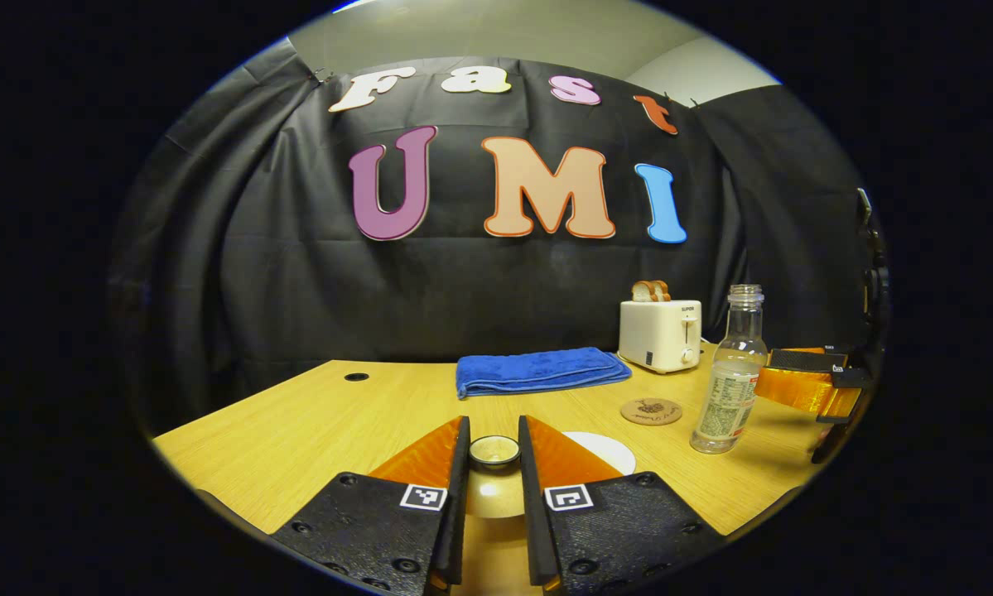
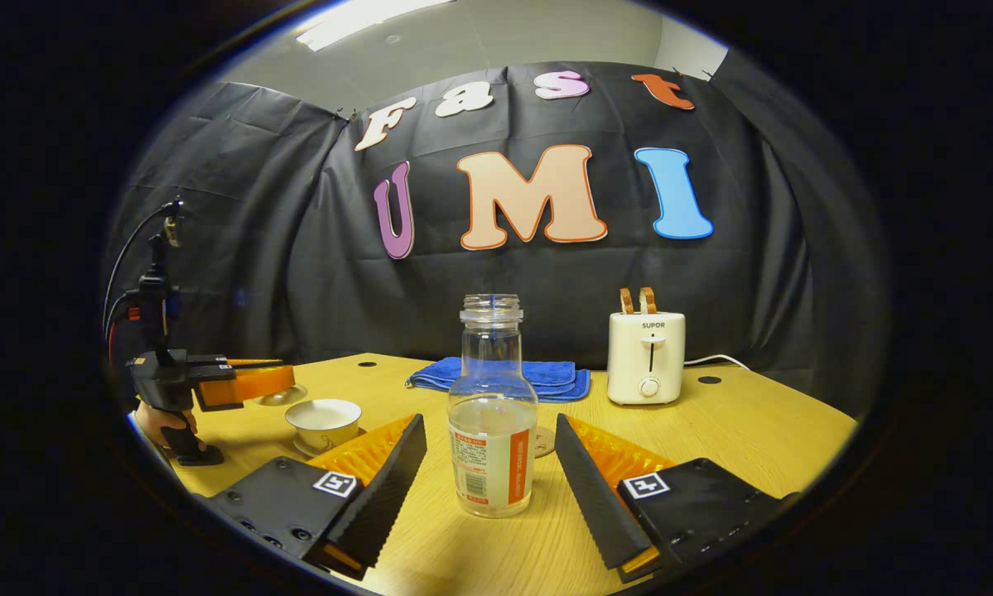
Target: Open the teacup lid with one hand, grasp the water bottle and pour water into the teacup with the other hand; after pouring, place the water bottle on the coaster and then close the teacup lid.
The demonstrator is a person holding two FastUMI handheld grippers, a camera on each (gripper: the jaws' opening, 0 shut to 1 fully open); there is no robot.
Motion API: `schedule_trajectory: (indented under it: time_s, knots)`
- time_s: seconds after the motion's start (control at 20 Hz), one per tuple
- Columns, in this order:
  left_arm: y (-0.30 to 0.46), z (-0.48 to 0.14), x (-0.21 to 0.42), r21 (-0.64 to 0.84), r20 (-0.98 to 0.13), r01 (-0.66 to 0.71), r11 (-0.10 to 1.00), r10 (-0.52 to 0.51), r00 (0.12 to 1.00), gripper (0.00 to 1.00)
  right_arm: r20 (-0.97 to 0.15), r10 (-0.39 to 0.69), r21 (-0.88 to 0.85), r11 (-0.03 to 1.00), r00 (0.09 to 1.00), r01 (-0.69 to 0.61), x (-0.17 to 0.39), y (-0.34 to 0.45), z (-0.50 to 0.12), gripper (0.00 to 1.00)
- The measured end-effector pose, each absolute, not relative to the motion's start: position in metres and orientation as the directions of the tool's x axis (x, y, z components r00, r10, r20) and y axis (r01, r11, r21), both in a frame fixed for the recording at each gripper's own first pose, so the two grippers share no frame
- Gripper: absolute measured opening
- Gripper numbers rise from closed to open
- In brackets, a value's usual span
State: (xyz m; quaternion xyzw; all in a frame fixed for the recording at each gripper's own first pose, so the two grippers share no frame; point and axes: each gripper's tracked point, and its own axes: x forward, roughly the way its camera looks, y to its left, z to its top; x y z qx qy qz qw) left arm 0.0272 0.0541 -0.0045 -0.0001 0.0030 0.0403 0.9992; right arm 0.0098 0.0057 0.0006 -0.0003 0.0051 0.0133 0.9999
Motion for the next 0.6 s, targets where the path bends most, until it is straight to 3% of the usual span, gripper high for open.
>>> schedule_trajectory:
  time_s: [0.1,0.2,0.35,0.6]
  knots:
    - [0.062,-0.004,0.021,0.0,-0.003,-0.094,0.996,0.094,0.996,0.28,-0.02,0.023,-0.002,1.0,1.0,-0.023,0.017,0.006,-0.001,0.95]
    - [0.068,-0.004,0.017,0.001,-0.002,-0.1,0.995,0.1,0.995,0.28,-0.052,0.02,-0.003,1.0,0.998,-0.02,0.025,0.008,-0.007,1.0]
    - [0.074,-0.004,0.013,-0.001,0.0,-0.103,0.995,0.103,0.995,0.29,-0.127,0.013,-0.009,1.0,0.992,-0.014,0.035,0.009,-0.019,0.95]
    - [0.084,-0.005,0.008,-0.002,0.0,-0.108,0.994,0.108,0.994,0.28,-0.228,0.009,-0.017,1.0,0.974,-0.013,0.048,0.01,-0.036,0.95]
